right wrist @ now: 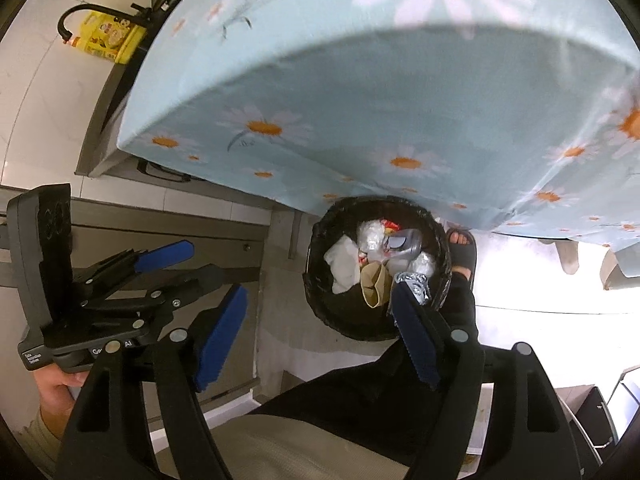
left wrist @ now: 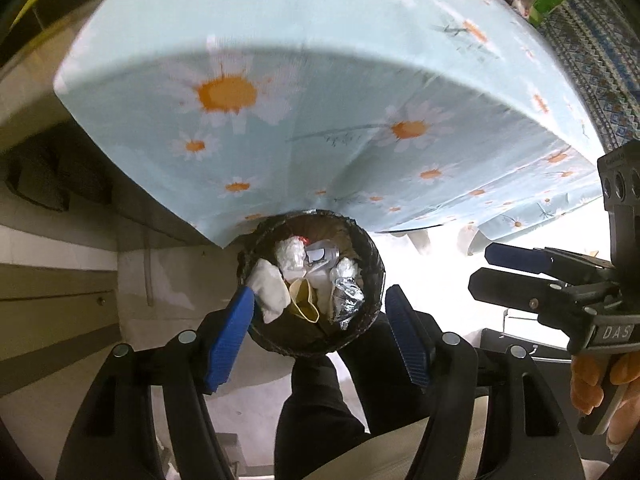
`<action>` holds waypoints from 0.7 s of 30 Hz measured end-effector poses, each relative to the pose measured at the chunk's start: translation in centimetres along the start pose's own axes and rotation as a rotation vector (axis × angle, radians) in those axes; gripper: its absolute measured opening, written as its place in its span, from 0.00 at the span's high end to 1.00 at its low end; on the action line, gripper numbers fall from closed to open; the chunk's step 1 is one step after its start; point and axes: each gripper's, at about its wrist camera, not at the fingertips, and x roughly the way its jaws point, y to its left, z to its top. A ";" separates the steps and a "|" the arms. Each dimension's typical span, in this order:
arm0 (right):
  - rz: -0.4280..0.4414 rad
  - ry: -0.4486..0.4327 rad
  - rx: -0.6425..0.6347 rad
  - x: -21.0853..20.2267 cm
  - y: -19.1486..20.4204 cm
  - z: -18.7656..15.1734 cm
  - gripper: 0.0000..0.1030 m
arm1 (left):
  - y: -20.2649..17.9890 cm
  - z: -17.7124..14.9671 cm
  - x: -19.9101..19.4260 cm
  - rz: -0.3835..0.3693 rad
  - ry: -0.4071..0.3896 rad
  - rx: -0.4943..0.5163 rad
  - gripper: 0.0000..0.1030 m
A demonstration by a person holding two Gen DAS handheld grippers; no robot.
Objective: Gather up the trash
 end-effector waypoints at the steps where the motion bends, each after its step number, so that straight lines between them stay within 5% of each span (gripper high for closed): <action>1: -0.003 -0.008 0.000 -0.4 0.1 0.0 0.28 | -0.1 0.1 -0.4 0.000 -0.008 0.004 0.36; 21: -0.072 -0.271 -0.090 -12.9 2.8 0.2 0.22 | -4.6 2.3 -11.5 0.016 -0.230 0.062 0.36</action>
